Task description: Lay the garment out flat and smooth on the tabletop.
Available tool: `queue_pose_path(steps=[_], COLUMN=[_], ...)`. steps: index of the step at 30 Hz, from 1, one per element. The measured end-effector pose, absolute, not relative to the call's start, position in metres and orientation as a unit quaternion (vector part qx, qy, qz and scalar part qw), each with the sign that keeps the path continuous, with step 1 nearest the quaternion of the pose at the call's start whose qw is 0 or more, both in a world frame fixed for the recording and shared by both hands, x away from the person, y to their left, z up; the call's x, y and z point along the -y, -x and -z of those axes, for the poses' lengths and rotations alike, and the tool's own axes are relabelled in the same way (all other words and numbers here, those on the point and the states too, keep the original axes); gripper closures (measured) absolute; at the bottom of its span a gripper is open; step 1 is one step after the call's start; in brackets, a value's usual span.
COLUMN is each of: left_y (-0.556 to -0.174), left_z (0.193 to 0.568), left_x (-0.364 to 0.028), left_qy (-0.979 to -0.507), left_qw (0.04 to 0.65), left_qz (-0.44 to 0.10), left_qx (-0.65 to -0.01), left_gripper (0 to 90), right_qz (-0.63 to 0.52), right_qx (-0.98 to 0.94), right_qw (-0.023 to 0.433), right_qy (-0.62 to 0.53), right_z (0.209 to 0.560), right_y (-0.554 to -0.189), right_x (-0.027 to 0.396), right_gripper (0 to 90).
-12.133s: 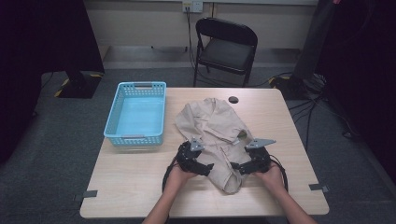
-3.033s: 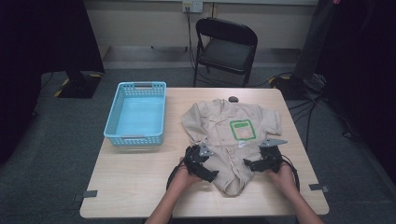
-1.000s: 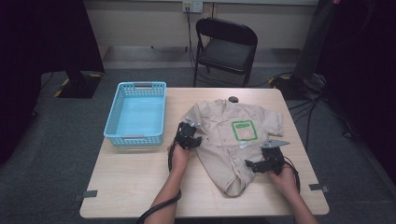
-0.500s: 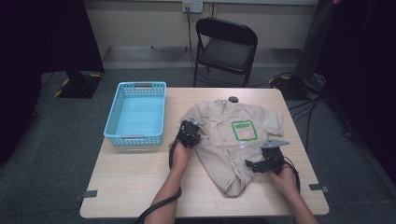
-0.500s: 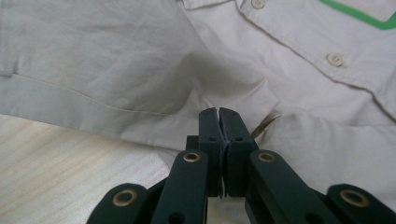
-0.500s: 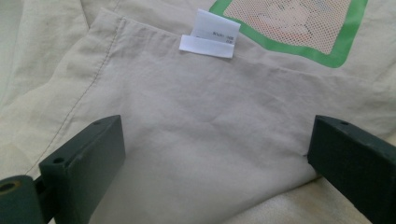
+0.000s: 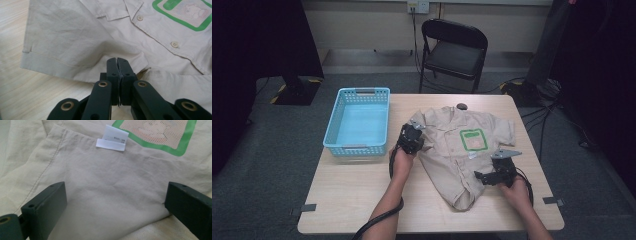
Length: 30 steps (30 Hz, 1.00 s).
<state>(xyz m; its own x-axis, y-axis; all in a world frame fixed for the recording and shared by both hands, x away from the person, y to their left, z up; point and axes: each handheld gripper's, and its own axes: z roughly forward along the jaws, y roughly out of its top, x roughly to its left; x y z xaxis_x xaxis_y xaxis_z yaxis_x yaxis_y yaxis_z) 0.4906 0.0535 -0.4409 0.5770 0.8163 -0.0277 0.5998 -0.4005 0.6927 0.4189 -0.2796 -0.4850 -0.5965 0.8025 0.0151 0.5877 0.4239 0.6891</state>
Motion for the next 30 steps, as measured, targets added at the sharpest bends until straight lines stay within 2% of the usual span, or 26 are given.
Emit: queue_pose_path(steps=[19, 30], left_y=[-0.484, -0.483], left_z=[0.428, 0.427], left_x=[-0.092, -0.100], left_qy=[-0.812, -0.815], left_qw=[0.316, 0.300], left_qz=[-0.185, -0.194], left_qx=[-0.454, -0.456], left_gripper=[89.1, 88.8], right_qz=[-0.335, -0.335], right_qx=[-0.828, -0.828], right_qw=[0.160, 0.160], right_qy=[-0.420, -0.420], right_z=[0.485, 0.485], right_y=[-0.419, -0.419], right_x=[0.280, 0.280], right_gripper=[3.3, 3.3])
